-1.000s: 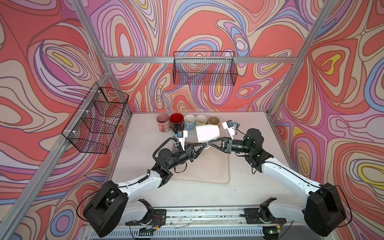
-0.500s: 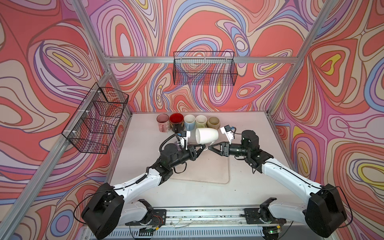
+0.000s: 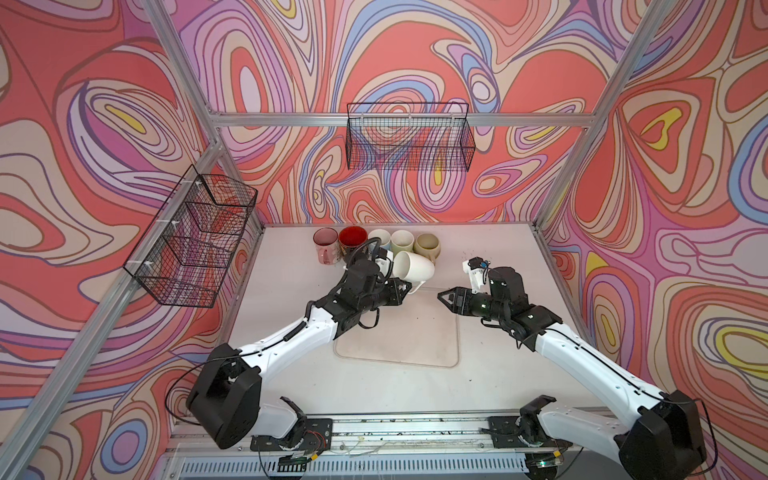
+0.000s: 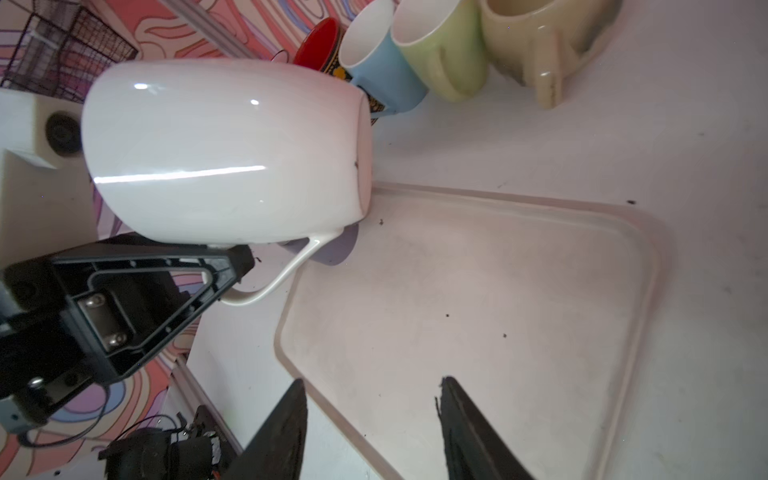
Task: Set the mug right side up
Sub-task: 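Open the right gripper and draw it back while the left holds the mug, then carry the white mug upright toward the cream mug with the left gripper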
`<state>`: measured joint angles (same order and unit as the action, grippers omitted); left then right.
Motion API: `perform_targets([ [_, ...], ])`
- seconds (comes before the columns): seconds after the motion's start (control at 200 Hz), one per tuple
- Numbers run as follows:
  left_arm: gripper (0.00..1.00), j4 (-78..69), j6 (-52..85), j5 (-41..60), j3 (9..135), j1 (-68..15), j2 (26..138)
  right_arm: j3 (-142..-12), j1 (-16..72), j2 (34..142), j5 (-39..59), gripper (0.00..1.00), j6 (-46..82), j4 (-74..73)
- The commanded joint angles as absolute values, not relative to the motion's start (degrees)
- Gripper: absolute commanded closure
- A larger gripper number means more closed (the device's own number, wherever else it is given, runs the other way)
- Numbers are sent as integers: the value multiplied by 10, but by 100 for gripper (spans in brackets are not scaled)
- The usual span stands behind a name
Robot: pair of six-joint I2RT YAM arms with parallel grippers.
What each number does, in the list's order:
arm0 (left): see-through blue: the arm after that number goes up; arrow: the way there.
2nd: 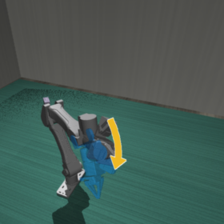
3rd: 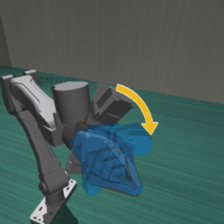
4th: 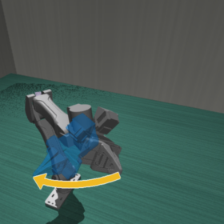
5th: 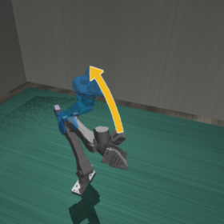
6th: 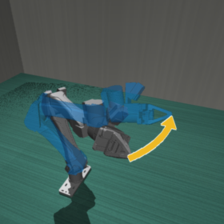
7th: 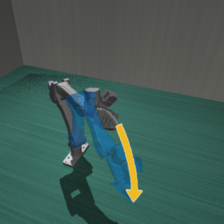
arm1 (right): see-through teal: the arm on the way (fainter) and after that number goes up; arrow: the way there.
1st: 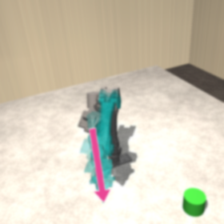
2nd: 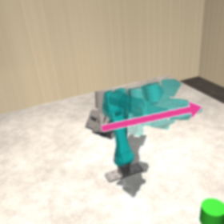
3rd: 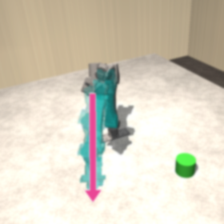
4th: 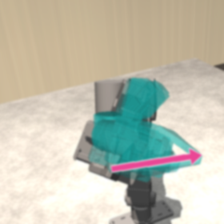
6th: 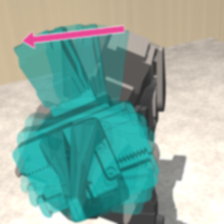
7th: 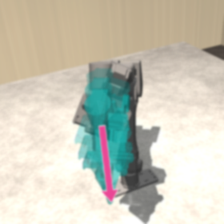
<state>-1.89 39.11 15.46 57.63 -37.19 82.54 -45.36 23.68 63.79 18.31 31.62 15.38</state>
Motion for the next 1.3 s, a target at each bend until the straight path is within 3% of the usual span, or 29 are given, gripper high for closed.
perform_targets([
  [0.0,100,90,351,107,668,-378,868,-444,221,611,93,48,336,184],
  [0.215,100,216,296,47,818,-408,961,-399,210,599,93,42,340,167],
  [0.631,100,361,220,-34,1071,-451,1119,-337,209,589,78,41,329,148],
  [1.297,100,445,154,-117,1424,-474,1381,-282,209,554,71,41,304,175],
])
